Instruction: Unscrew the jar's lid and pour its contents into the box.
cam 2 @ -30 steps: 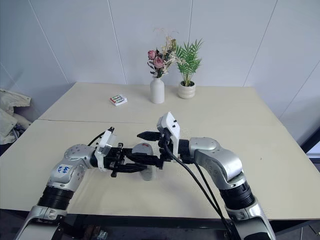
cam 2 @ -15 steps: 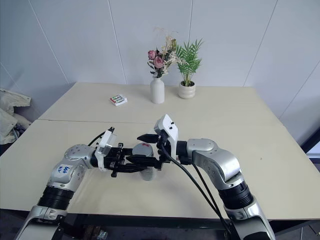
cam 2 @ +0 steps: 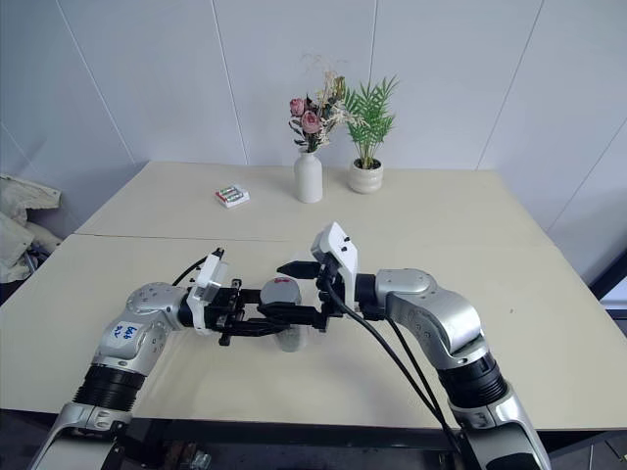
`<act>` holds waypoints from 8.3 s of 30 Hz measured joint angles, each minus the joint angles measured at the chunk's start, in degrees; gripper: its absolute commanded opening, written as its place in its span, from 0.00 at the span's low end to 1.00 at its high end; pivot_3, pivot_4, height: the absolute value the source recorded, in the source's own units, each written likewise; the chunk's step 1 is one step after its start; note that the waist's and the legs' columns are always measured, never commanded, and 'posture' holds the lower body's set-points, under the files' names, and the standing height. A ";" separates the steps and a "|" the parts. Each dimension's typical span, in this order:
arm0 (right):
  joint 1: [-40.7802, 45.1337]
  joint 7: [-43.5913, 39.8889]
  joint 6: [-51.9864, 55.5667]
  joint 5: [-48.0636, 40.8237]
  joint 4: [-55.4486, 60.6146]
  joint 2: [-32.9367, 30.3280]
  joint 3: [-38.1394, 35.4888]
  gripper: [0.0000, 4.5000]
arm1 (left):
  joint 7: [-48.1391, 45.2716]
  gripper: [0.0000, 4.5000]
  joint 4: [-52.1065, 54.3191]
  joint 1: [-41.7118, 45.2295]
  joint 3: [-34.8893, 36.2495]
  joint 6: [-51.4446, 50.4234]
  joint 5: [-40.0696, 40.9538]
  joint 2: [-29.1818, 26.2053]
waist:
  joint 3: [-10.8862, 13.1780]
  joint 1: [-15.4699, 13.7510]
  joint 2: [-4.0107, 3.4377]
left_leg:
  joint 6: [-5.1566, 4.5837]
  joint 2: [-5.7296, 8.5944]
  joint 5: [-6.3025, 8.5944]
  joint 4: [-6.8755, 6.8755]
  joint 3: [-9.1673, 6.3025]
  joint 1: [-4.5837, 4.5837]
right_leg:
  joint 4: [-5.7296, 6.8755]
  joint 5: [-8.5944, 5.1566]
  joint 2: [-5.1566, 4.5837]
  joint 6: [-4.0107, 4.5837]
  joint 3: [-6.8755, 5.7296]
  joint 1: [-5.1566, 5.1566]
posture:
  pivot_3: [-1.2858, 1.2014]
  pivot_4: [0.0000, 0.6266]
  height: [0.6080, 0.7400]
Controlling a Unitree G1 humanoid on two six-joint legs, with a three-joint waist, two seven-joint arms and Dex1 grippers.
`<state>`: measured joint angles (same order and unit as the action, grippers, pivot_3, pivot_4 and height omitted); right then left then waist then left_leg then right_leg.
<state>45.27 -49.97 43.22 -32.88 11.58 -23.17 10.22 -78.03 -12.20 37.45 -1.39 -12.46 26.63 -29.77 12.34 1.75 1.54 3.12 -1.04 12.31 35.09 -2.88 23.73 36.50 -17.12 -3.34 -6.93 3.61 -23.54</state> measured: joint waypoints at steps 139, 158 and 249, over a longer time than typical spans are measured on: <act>0.59 -3.60 0.66 -4.07 -1.03 3.23 -3.94 0.72 | -0.30 0.44 0.44 -0.63 -0.67 -1.35 0.05 0.08 | 0.00 -0.03 0.00 | 0.00 0.00 0.00 0.00 0.00 -0.01 | 0.00 0.00 0.00 0.00 0.01 0.01 | 0.52 0.24 1.00; 0.53 -3.87 0.89 -2.40 -1.02 1.64 -1.38 0.72 | -0.29 0.44 0.51 -0.64 -0.67 -1.80 0.05 0.08 | 0.00 -0.01 0.00 | 0.00 0.00 0.00 0.00 0.00 0.00 | 0.00 0.00 0.00 0.00 0.01 0.00 | 0.52 0.24 1.00; -15.30 1.56 -32.01 11.18 -28.32 -12.21 -22.95 0.99 | 11.32 0.44 9.34 -4.24 8.55 -8.51 4.84 -3.02 | 0.03 1.45 -0.05 | -0.07 0.07 -0.03 -0.02 0.37 -0.52 | -0.01 0.07 0.04 -0.21 0.55 0.42 | 0.52 0.24 1.00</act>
<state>29.97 -48.41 11.21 -21.70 -16.74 -35.38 -12.73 -66.70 -2.86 33.21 7.16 -20.97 31.47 -32.79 12.37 3.20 1.49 3.05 -0.97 12.28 35.07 -2.51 23.21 36.49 -17.05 -3.31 -7.14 4.16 -23.12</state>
